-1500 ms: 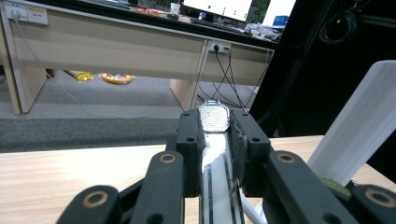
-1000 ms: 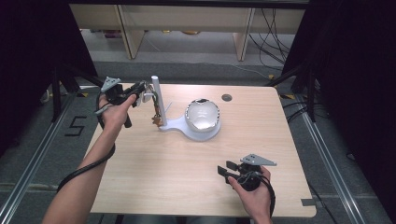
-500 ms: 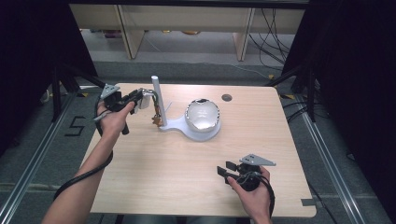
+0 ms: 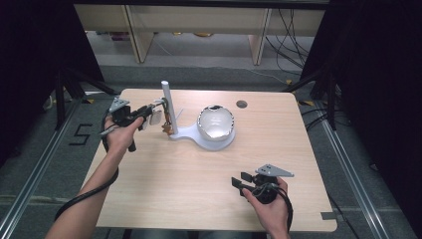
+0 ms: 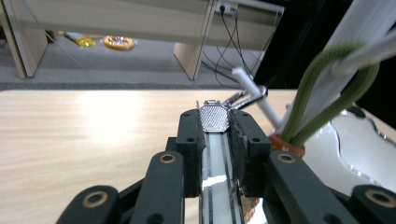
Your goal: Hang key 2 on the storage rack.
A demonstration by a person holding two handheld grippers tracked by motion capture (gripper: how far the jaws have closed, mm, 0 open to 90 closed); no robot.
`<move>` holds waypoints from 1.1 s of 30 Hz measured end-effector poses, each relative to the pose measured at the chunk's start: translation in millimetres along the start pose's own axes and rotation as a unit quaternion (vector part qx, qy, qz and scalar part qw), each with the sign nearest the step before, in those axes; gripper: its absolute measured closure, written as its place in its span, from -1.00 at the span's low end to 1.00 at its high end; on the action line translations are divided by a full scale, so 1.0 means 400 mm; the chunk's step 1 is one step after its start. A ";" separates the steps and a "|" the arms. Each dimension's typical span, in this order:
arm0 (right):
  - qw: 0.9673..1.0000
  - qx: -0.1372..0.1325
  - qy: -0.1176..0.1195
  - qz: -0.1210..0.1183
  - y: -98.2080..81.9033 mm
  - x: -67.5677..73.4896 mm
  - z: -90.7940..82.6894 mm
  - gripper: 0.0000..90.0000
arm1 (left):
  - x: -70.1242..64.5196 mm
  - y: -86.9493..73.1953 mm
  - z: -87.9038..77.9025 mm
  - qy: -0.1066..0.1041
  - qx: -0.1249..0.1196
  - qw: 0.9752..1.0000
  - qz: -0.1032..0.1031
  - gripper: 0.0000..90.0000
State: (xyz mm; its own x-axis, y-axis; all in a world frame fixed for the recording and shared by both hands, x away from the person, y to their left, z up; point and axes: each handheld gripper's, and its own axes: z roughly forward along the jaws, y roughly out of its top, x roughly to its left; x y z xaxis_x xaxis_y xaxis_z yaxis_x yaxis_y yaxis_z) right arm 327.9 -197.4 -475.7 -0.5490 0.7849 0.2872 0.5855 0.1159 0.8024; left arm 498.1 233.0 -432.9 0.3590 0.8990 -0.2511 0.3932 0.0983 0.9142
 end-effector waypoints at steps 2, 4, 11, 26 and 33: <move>1.000 0.001 -0.001 0.001 0.000 0.000 -0.001 0.18 | -0.001 -0.008 0.002 -0.003 0.010 1.000 0.005 0.65; 1.000 0.001 0.004 0.018 -0.001 0.006 -0.001 0.18 | -0.005 -0.019 0.005 -0.005 0.022 1.000 0.010 0.65; 1.000 0.004 0.003 0.010 0.000 0.000 -0.003 0.18 | -0.016 -0.035 0.010 -0.007 0.033 0.999 0.032 0.65; 1.000 -0.002 0.003 0.006 -0.001 -0.002 -0.003 0.18 | -0.014 -0.078 0.000 -0.022 0.049 0.995 0.084 0.49; 1.000 0.002 -0.006 0.003 -0.001 -0.003 -0.003 0.18 | -0.001 -0.109 -0.067 -0.034 0.031 0.994 0.098 0.07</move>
State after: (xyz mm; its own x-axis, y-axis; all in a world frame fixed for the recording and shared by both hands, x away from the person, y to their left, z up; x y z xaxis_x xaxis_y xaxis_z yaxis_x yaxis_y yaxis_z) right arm 327.6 -199.3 -475.6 -0.5383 0.7931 0.2850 0.5908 0.1139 0.7987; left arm 458.0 239.6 -464.3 0.4901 0.8667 -0.0928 0.3605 -0.1047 0.9269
